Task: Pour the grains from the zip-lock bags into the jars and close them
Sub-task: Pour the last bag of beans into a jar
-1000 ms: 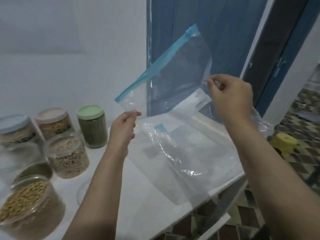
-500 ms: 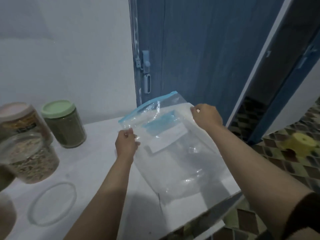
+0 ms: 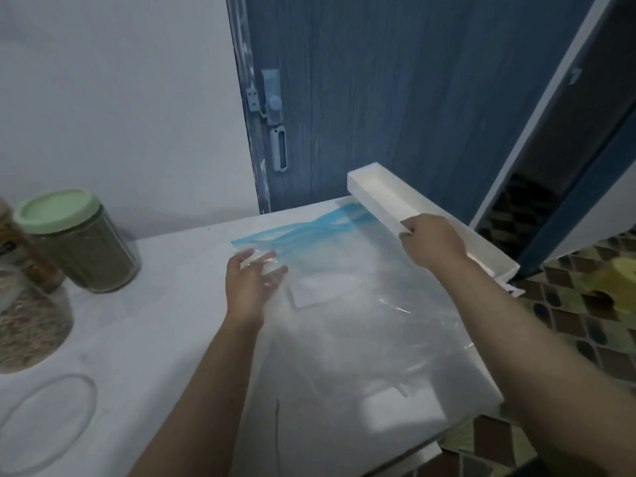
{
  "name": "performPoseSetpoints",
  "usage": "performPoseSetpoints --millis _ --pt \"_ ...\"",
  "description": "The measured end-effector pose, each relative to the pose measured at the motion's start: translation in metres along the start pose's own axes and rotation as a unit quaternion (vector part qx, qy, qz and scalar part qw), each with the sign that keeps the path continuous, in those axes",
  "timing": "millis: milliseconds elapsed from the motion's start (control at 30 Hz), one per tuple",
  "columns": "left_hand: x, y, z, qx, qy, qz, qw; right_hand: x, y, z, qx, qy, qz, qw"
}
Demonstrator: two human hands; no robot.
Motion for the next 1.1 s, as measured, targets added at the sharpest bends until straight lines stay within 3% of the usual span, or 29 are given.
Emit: performPoseSetpoints --millis 100,233,400,567,700,833,967,1100 --pt "-0.001 0.023 0.000 -0.026 0.006 -0.009 1.000 -0.002 -0.048 0.018 0.028 -0.043 -0.017 0.999" --pt "-0.002 0.048 0.013 0.030 0.014 -0.025 0.999 -0.012 -0.073 0.038 0.057 -0.101 0.008 0.993" --pt "-0.011 0.057 0.024 0.256 0.093 -0.020 0.962 -0.027 0.004 0.038 0.030 -0.118 0.112 0.986" --pt "-0.001 0.064 0.022 0.369 0.121 -0.022 0.921 -0.044 0.085 0.013 0.005 -0.107 0.221 0.969" --pt "0.000 0.064 0.020 0.381 0.139 -0.031 0.914 -0.040 0.096 0.001 0.014 -0.109 0.215 0.970" --pt "-0.012 0.059 0.009 0.336 0.163 -0.024 0.927 -0.039 0.092 0.003 0.013 -0.116 0.234 0.965" --pt "-0.046 0.044 -0.024 0.388 0.227 -0.057 0.891 -0.049 0.059 0.014 -0.042 -0.132 0.168 0.976" --pt "-0.091 0.019 -0.057 0.351 0.274 -0.094 0.890 -0.082 0.008 0.056 0.100 -0.196 0.096 0.971"
Point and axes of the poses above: each hand's wrist, its own x-axis towards the middle knuckle, its own y-axis out of the palm, z = x × y, the point moved 8 cm from there along x, towards the middle knuckle, and after that the axes turned 9 degrees about y, right-handed, at the moved point
